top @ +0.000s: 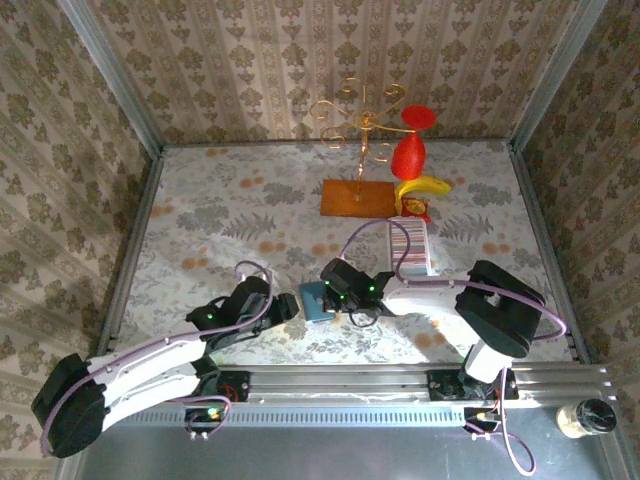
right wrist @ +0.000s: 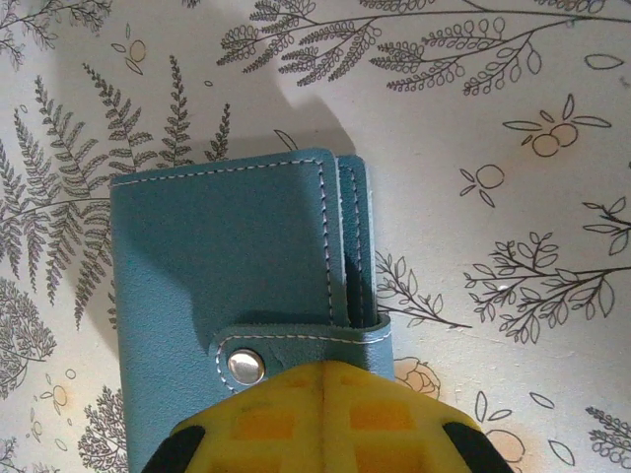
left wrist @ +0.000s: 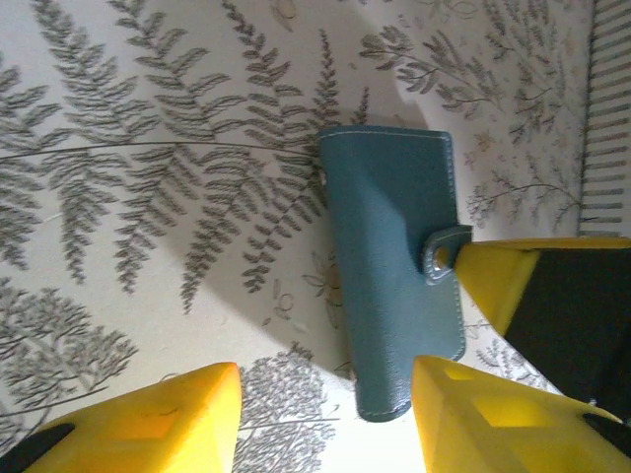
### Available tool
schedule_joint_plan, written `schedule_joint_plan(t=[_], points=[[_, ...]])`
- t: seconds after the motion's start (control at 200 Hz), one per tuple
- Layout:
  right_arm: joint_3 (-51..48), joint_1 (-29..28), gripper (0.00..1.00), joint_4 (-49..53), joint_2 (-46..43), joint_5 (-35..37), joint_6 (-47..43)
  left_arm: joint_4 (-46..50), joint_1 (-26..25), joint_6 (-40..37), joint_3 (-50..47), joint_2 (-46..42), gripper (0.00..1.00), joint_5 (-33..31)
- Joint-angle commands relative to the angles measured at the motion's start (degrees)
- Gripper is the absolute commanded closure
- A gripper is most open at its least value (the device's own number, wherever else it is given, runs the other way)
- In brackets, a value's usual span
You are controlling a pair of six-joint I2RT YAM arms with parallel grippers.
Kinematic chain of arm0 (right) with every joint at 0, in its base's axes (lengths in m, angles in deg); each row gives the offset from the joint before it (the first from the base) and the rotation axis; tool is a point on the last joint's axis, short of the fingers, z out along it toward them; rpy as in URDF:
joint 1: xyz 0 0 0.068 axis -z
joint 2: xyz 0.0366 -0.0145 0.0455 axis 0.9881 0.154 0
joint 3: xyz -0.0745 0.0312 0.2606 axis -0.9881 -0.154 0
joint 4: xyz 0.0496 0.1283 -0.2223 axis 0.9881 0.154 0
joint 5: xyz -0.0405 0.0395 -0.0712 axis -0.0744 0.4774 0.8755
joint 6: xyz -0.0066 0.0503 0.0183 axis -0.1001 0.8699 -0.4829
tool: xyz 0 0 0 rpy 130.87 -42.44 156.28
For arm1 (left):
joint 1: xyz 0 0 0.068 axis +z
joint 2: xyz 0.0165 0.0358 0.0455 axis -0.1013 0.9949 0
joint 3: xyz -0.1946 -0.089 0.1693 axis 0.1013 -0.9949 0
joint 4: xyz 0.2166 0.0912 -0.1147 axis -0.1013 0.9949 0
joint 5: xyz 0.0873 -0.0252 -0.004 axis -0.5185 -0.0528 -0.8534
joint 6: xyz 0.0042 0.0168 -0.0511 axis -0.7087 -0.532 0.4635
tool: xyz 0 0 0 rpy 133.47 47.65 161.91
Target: Put the credit cards into the card holder
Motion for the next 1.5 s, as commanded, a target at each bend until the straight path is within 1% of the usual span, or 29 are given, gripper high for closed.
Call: schedule_joint_plan(t=[0.0, 0.195, 0.34, 0.615, 0.65, 0.705, 0.775, 0.905, 1.005, 1.07, 1.29, 1.495], points=[[-3.0, 0.1, 1.0, -0.1, 0.7, 0.9, 1.6, -5.1, -0.5, 1.2, 0.7, 1.5, 0.51, -0.5], [-5.3, 0.1, 1.0, -1.5, -0.2, 0.9, 3.0, -8.2, -0.9, 2.0, 1.4, 6.8, 0.53, 0.4], [-5.5, 0.1, 1.0, -1.7, -0.8, 0.8, 3.2, -12.5, -1.6, 2.6, 1.8, 10.8, 0.59, 1.2], [-5.5, 0.1, 1.0, -1.8, -1.4, 0.8, 3.4, -19.6, -2.7, 3.6, 1.9, 18.1, 0.63, 3.4], [-5.5, 0.1, 1.0, -1.8, -1.5, 0.7, 3.5, -20.1, -2.7, 3.9, 1.7, 18.5, 0.63, 3.1], [-5.7, 0.1, 1.0, -2.0, -1.8, 0.6, 3.6, -22.0, -2.7, 4.4, 0.9, 19.0, 0.69, 3.2], [-5.9, 0.1, 1.0, -2.2, -2.0, 0.4, 3.6, -24.1, -2.8, 5.0, 0.1, 19.1, 0.7, 3.3], [-6.3, 0.1, 1.0, -2.8, -3.0, 0.0, 3.6, -23.8, -2.9, 4.8, -0.1, 17.9, 0.73, 2.6], [-6.5, 0.1, 1.0, -3.7, -3.6, -0.4, 3.6, -26.7, -2.9, 5.1, -1.2, 17.8, 0.76, 2.6], [-6.4, 0.1, 0.99, -3.9, -3.7, -0.6, 3.6, -27.7, -2.8, 5.1, -1.3, 18.1, 0.76, 3.2], [-7.1, 0.1, 0.99, -4.8, -4.0, -1.1, 4.0, -28.8, -2.9, 5.7, -0.8, 21.5, 0.71, 4.3], [-7.5, 0.1, 0.98, -5.3, -4.0, -1.1, 4.4, -30.3, -2.9, 5.9, -0.6, 23.4, 0.73, 4.5]])
